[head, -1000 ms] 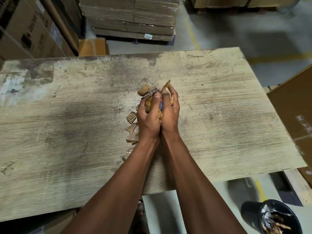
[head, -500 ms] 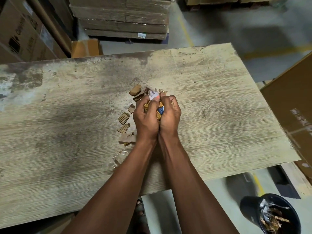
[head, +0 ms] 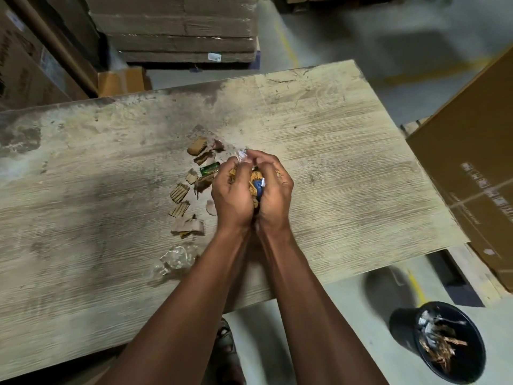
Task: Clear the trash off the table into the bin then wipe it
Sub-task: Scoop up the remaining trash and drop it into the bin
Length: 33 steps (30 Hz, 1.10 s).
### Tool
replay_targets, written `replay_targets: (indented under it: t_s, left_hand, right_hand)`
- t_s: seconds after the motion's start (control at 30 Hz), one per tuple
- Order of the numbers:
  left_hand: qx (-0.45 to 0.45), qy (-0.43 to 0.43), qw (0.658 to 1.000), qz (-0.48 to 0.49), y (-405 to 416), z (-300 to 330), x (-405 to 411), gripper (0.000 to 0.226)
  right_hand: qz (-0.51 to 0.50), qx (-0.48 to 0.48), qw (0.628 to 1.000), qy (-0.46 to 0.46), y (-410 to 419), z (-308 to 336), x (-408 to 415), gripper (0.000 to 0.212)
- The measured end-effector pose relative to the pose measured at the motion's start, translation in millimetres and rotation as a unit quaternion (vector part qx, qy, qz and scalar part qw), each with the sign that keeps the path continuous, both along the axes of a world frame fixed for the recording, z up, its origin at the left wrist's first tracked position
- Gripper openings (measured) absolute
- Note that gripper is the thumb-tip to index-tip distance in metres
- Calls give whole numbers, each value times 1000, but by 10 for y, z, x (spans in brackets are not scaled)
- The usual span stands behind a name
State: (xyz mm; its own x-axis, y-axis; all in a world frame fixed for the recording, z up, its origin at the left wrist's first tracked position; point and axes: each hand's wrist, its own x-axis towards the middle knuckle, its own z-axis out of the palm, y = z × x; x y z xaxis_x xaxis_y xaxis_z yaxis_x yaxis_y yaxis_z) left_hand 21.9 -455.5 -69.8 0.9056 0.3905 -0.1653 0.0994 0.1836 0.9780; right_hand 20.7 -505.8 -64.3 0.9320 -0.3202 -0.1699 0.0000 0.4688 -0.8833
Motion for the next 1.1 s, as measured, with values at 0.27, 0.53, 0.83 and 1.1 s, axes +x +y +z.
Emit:
replay_targets:
  t_s: [0.27,0.53,0.83,1.1]
  left_hand:
    - [20,25,998,-46,-523,47,-84,37]
    - [-48,50,991,-114,-1473,83,-416,63]
    - [-57,13,973,-222,-3076,57,-1072,24]
    - [-58,27,929,-365,-4461,-262,-2015,28]
  right_hand:
    - [-36,8,999,5,-547,53,-111,19]
    - [-92,13,996,3,-1461,42,-503,11]
    - [-215,29,976,-1,-2980,-49,-1292,27]
    - [-328,43,944,0,-4319,-334,-2330,30]
